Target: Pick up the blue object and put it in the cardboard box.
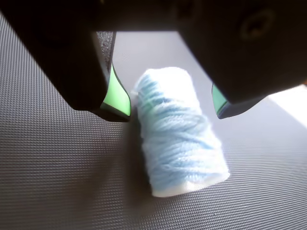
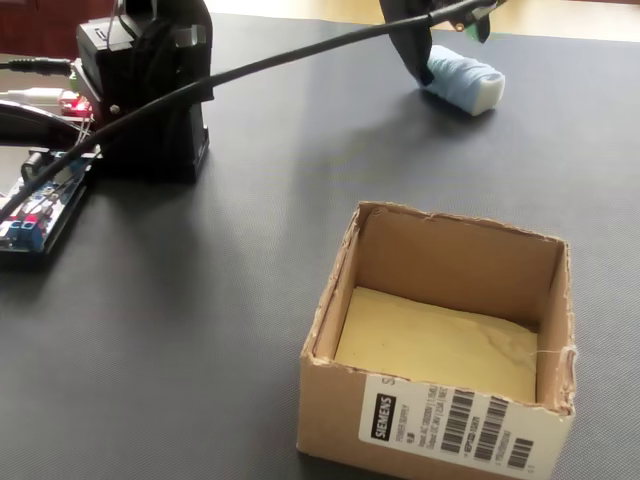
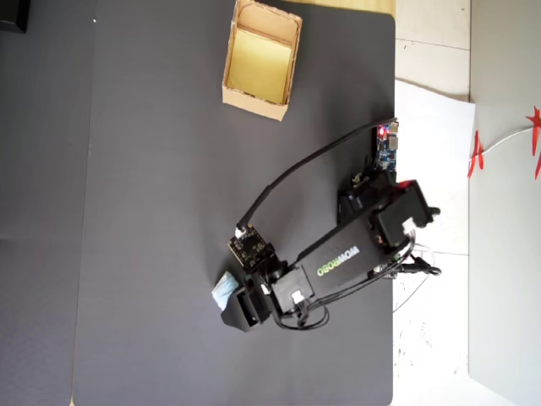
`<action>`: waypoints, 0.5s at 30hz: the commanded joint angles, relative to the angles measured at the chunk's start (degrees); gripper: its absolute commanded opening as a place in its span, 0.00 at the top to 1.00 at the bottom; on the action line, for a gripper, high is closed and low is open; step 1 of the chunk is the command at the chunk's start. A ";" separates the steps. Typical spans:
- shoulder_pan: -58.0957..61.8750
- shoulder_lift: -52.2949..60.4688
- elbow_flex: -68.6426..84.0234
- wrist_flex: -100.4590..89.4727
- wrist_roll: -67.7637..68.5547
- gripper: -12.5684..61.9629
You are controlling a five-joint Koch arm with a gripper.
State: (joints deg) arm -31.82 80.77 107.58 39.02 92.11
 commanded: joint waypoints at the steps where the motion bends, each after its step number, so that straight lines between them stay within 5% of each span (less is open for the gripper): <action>1: -0.79 -0.26 -5.98 -0.88 0.09 0.39; 7: -0.70 -6.15 -5.27 -1.67 -3.87 0.47; 15: -0.70 -4.39 -0.26 -12.83 -10.63 0.81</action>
State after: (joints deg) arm -31.90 75.59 108.37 29.18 81.39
